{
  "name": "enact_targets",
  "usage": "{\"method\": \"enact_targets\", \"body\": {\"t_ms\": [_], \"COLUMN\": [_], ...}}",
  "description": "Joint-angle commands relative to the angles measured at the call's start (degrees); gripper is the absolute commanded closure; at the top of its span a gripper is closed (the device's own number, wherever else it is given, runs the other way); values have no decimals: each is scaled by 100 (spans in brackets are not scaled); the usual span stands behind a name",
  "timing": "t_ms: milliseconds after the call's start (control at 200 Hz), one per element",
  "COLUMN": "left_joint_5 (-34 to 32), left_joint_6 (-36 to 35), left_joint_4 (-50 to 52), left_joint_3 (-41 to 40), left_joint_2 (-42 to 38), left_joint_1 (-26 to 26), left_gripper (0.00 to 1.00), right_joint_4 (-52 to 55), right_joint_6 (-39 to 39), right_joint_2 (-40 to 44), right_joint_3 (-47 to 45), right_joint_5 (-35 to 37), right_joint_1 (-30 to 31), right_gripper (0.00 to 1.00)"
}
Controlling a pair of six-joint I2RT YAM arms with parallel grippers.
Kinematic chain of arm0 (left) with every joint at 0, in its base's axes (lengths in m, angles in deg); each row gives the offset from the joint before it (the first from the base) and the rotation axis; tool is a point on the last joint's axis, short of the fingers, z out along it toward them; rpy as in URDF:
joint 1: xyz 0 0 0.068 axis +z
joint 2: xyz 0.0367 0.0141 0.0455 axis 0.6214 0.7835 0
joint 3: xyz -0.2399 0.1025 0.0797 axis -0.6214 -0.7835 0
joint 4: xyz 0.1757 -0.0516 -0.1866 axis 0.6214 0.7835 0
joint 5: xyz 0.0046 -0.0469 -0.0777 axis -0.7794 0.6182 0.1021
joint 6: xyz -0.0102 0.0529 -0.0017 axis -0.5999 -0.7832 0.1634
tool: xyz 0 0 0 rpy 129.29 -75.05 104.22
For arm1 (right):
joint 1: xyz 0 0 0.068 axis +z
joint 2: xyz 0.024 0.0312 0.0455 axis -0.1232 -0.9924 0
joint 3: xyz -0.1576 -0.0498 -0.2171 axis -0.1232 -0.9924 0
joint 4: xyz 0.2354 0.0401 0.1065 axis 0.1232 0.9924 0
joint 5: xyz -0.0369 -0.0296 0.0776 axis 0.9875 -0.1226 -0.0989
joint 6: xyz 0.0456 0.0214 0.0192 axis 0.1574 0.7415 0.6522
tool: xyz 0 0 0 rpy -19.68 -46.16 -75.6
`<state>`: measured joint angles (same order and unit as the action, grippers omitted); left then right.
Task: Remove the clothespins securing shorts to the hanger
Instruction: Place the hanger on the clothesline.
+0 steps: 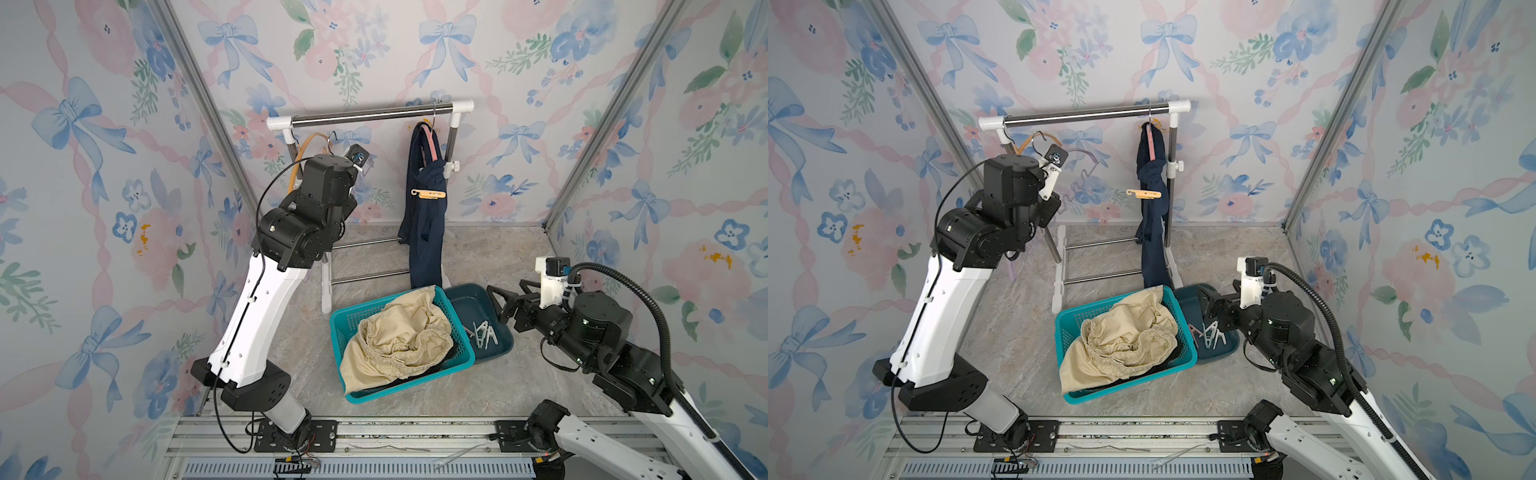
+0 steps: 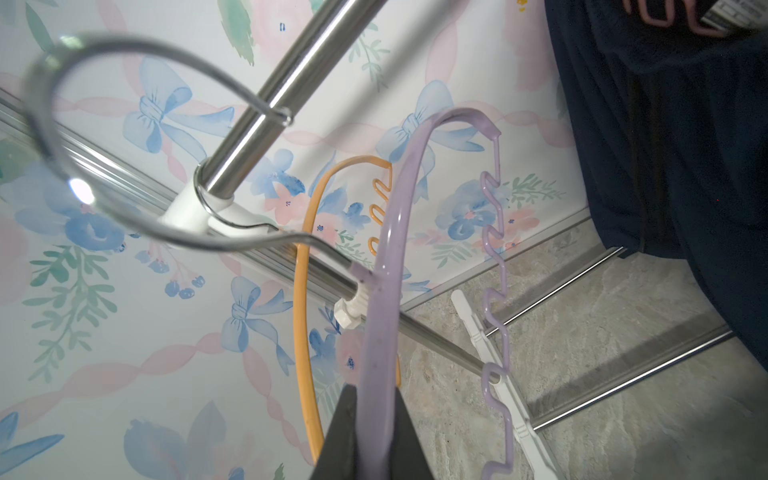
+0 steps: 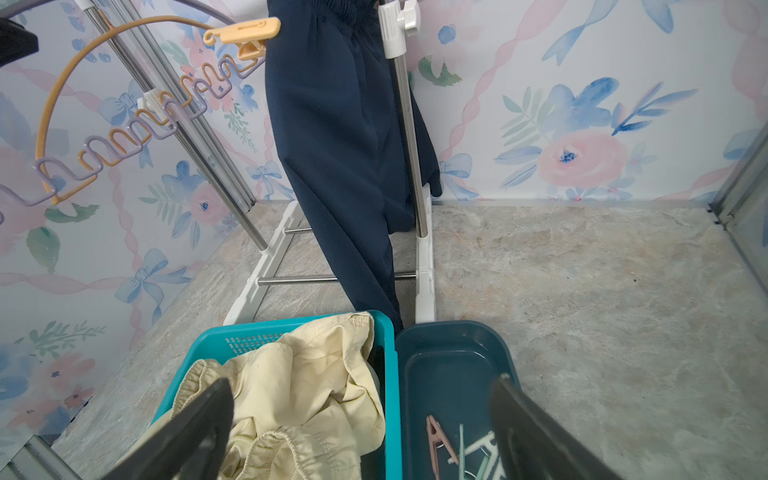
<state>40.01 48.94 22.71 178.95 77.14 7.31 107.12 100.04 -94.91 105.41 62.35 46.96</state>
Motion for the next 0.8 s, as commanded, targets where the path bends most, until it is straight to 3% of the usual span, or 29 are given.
{"method": "enact_targets", "body": {"t_ms": [0,145,795], "left_joint_5": [169,220,234], "left_joint_6": [-140,-201,-634], "left_joint_4": [-216,-303,-1543], "left_joint_3": [665,1208,1291], "left_joint_2": [338,824,1225], "left_joint_1": [180,399,862], "left_gripper": [100,100,100], "right_joint_4": [2,16,-297], "right_joint_6": [214,248,618], "right_joint_2": [74,89,7], "right_joint_3": [-201,-283,-787], "right_joint_5": [-161,-170,-374], "right_joint_1": [64,71,90], "right_gripper": [4,3,3]}}
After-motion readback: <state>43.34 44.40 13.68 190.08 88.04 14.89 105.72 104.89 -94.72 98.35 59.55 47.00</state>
